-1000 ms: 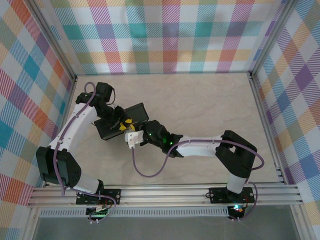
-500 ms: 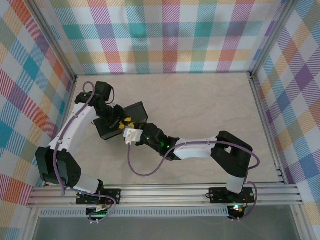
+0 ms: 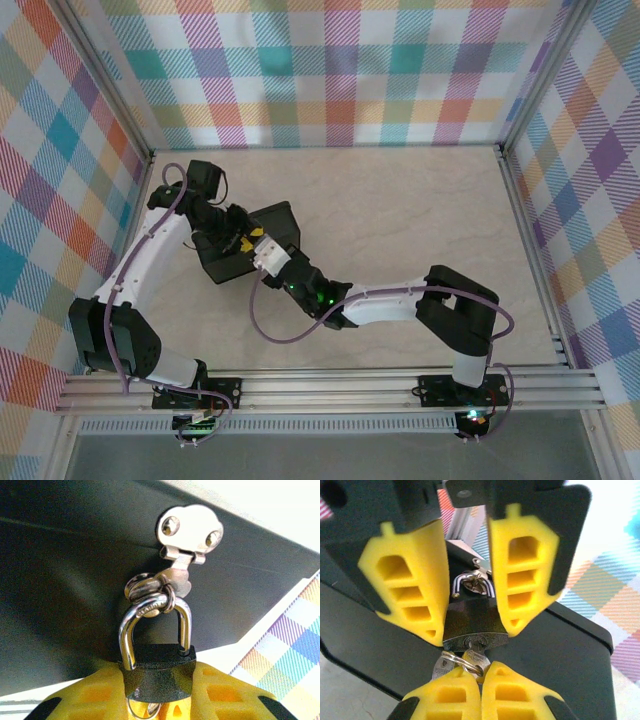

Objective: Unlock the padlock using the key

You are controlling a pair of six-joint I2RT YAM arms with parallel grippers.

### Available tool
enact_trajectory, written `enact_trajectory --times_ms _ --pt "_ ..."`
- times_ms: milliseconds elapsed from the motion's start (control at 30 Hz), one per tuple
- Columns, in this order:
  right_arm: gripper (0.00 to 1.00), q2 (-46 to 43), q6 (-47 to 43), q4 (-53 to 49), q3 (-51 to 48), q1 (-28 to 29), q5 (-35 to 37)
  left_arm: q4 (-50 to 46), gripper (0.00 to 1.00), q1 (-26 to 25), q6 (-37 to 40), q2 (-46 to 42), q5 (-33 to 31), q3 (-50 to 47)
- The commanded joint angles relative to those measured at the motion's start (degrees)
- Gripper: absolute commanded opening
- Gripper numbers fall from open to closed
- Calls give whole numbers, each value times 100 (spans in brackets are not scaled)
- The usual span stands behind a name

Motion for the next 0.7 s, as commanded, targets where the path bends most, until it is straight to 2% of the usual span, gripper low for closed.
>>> enact_trajectory --times_ms 0,167,333,400,667 --pt "0 -270 1436 985 626 92 316 21 0 -93 -83 -117 298 -142" --pt "0 -302 2305 534 604 99 337 39 0 -93 -100 -128 294 -171" --pt "0 -419 2420 444 351 89 555 4 0 -84 -76 -101 321 -177" --pt "0 -487 2488 343 263 71 651 -32 8 -55 -19 -59 383 -133" --pt "0 -670 3033 31 40 -145 726 -103 16 255 151 -182 514 -64"
